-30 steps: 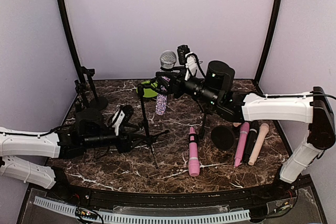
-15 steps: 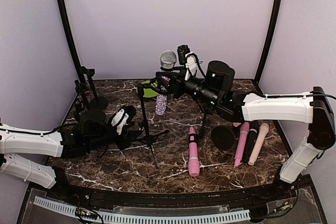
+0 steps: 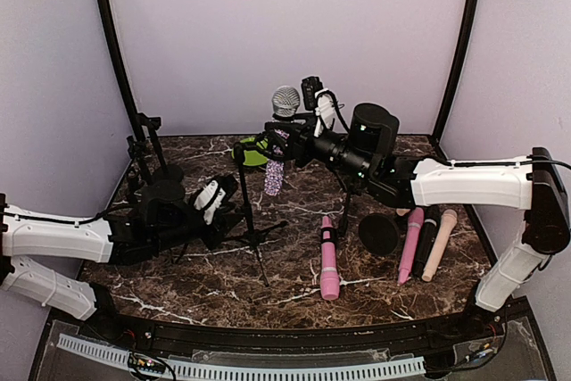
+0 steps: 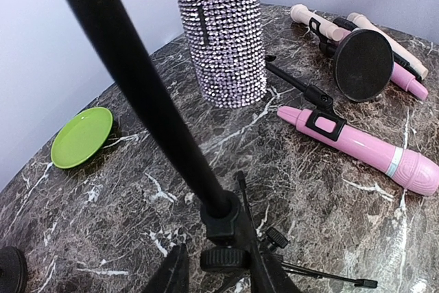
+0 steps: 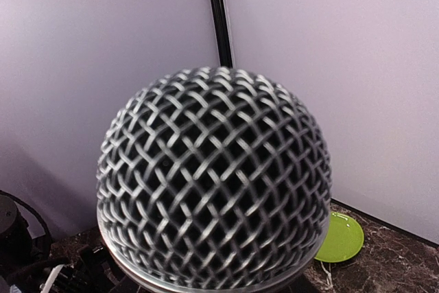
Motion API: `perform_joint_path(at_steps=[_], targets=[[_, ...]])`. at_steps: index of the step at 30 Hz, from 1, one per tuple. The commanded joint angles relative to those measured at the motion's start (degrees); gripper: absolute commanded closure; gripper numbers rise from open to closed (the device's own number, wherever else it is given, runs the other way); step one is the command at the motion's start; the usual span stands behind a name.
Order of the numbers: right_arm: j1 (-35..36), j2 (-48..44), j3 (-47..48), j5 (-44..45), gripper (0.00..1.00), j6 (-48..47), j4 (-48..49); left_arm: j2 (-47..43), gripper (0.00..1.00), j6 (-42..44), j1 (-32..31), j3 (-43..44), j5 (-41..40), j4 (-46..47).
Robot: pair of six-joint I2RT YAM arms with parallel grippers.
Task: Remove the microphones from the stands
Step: Unscrew the knob on the microphone stand.
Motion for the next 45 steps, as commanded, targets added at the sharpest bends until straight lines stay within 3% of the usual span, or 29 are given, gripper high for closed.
perform_joint_path(at_steps=[1, 15, 20, 24, 30, 42, 45], targets=[[0.58, -0.57, -0.67, -0.61, 0.83, 0.59, -0.7, 0.94, 0.7, 1.02, -0.18, 2.42, -0.04, 0.9], [0.54, -0.71, -0.58, -0.52, 0.83, 0.29, -1.01, 0.97, 1.0, -1.59, -0.25, 1.49, 0.64, 1.53], [0.58, -1.12, -0.84, -1.21, 0.83, -0.09, -0.95, 0.35, 1.0, -7.85, 1.03, -0.49, 5.61, 1.83], [0.58, -1.19, -0.89, -1.87, 0.83, -0.41, -0.98, 0.3, 1.0, -15.27, 6.6, -1.96, 19.63, 2.56], [0.58, -1.06, -0.94, -2.09, 0.83, -0.51, -1.02, 1.47, 1.0, -24.16, 11.36, -2.57, 33.14, 3.87], [0.58, -1.34, -1.16, -2.03, 0.82, -0.4, -0.85, 3.99, 1.0, -35.42, 15.78, -6.93, 42.87, 12.16], [0.58, -1.75, -1.28, -1.85, 0.7, -0.39, -0.83, 4.04, 1.0, -35.08, 15.82, -6.74, 42.96, 11.98]])
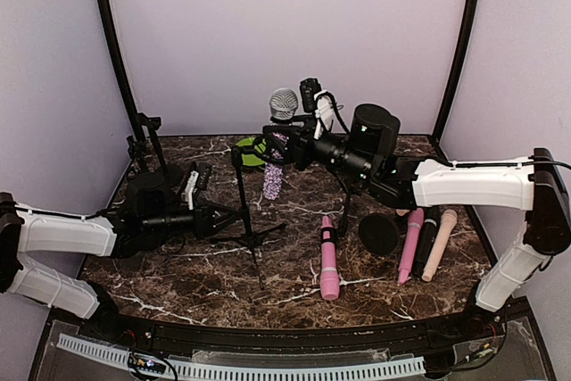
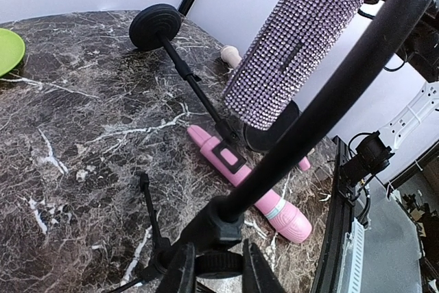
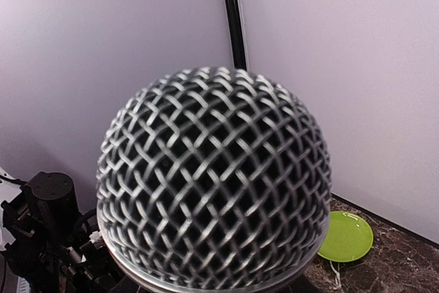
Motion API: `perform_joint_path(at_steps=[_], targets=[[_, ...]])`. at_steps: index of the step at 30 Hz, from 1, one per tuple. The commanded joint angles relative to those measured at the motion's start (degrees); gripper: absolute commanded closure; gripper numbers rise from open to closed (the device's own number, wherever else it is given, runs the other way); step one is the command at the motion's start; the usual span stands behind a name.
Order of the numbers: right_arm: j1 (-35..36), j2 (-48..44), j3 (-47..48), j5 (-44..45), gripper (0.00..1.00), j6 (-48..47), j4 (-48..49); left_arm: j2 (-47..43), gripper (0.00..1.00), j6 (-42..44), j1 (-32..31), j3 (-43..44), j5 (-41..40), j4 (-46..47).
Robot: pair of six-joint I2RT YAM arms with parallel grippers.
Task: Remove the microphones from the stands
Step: Unscrew the knob on the microphone stand.
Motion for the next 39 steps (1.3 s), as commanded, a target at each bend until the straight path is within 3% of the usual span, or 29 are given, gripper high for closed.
perform_joint_path(at_steps=[1, 8, 17, 21, 25, 31, 39], targets=[[0.43, -1.4, -0.94, 0.06, 0.65, -0.12, -0.54, 0.51, 1.0, -2.12, -0.09, -1.52, 5.95, -1.27], [0.42, -2.52, -1.74, 1.07, 0.38, -0.14, -0.41, 1.16, 1.0, -1.99, -0.12, -1.33, 6.73, -1.96], [0.43, -3.16, -2.0, 2.39, 0.25, 0.05, -0.67, 0.54, 0.98, -1.29, -0.08, -1.6, 5.78, -2.84], [0.43, -3.99, -1.89, 1.57, 0.18, -0.2, -1.26, 0.16, 0.89, -0.27, -0.13, -0.34, 5.53, -4.19], [0.43, -4.92, -1.75, -0.62, 0.13, -0.62, -2.08, -1.05, 0.69, 1.79, -0.14, 1.03, 5.53, -5.48], [0.43, -5.98, -2.07, -2.77, 0.09, -1.05, -2.99, -3.31, 0.54, 4.63, -0.12, 2.19, 5.99, -6.54], [0.43, -8.63, -4.6, 0.32, 0.07, -1.59, -2.45, -11.61, 0.43, 14.78, -0.12, 2.02, 1.24, -11.76]])
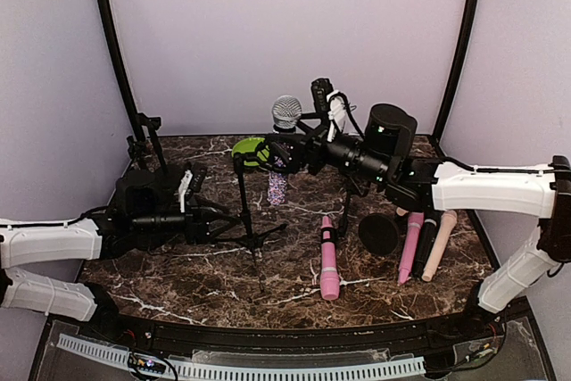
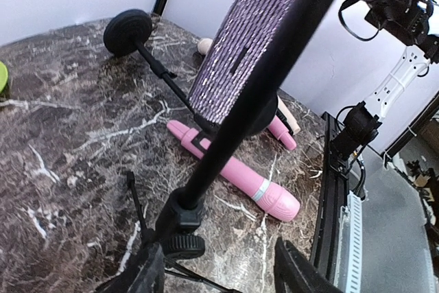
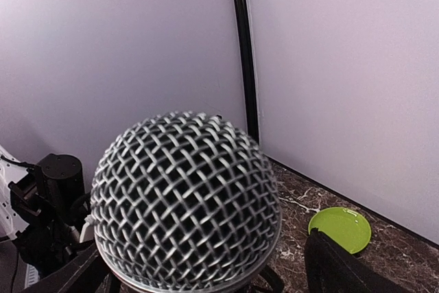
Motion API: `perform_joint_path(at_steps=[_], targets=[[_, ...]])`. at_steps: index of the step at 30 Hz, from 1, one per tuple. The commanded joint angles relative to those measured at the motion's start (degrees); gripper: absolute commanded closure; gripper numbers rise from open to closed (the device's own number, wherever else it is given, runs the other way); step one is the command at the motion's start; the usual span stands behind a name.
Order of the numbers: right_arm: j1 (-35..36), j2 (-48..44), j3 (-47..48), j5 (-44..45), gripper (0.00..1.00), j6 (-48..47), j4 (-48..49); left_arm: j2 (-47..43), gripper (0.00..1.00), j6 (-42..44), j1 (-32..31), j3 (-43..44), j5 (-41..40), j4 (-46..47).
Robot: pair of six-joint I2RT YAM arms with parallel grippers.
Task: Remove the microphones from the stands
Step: Unscrew the knob on the microphone stand.
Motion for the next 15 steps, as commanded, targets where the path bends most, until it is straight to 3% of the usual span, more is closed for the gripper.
perform_joint_path(at_steps=[1, 6, 11, 15], targets=[[0.08, -3.0, -1.86, 2.1, 0.07, -0.75, 1.41, -5.69, 0.42, 8.07, -0.2, 1.32, -4.38, -3.8], [0.07, -4.61, -3.88, 3.52, 0.07, -0.46, 3.2, -9.11, 0.4, 12.73, -1.5, -1.19, -10.35, -2.34], [0.08, -5.78, -5.45, 4.51, 0.07, -0.26, 4.24, -8.22, 0.44, 20.98, -8.64, 0.68, -21.51, -5.52], [0.08, -6.42, -6.56, 5.17, 0.07, 0.24, 5.01, -6.25, 0.48, 24.0, -11.44, 1.04, -25.33, -5.69]])
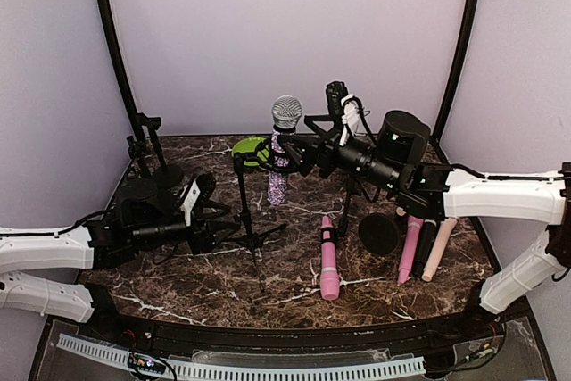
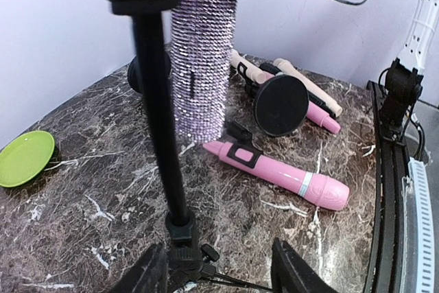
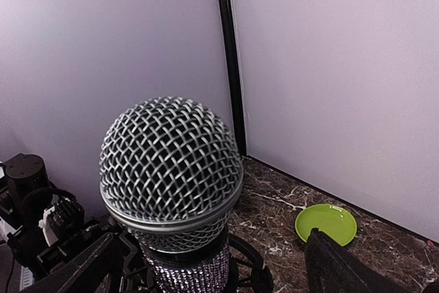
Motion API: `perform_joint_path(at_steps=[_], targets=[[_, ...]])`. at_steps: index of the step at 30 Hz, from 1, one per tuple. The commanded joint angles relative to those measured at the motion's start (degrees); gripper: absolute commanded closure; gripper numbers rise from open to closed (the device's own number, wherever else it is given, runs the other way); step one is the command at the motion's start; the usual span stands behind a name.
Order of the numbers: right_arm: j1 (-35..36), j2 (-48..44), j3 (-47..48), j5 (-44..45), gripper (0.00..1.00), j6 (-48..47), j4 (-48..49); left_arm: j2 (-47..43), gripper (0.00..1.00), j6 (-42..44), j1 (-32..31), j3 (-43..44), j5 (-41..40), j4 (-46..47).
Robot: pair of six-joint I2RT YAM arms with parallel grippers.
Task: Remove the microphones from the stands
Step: Unscrew the knob on the microphone stand.
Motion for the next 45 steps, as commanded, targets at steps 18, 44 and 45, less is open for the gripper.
perform_joint_path(at_steps=[18, 44, 45], targets=[[-0.01, -2.15, -2.34, 2.67, 0.08, 0.82, 4.24, 8.09, 0.64, 8.69, -4.1, 3.45, -11.36, 0.48], [-0.03, -1.76, -1.92, 2.05, 0.08, 1.23, 4.11, 6.84, 1.0, -6.81, -2.91, 0.8, -4.38, -2.39], [-0.09, -1.76, -1.94, 1.96, 0.08, 1.31, 4.12, 7.12, 1.0, -8.02, -1.94, 0.7, -1.81, -2.44]])
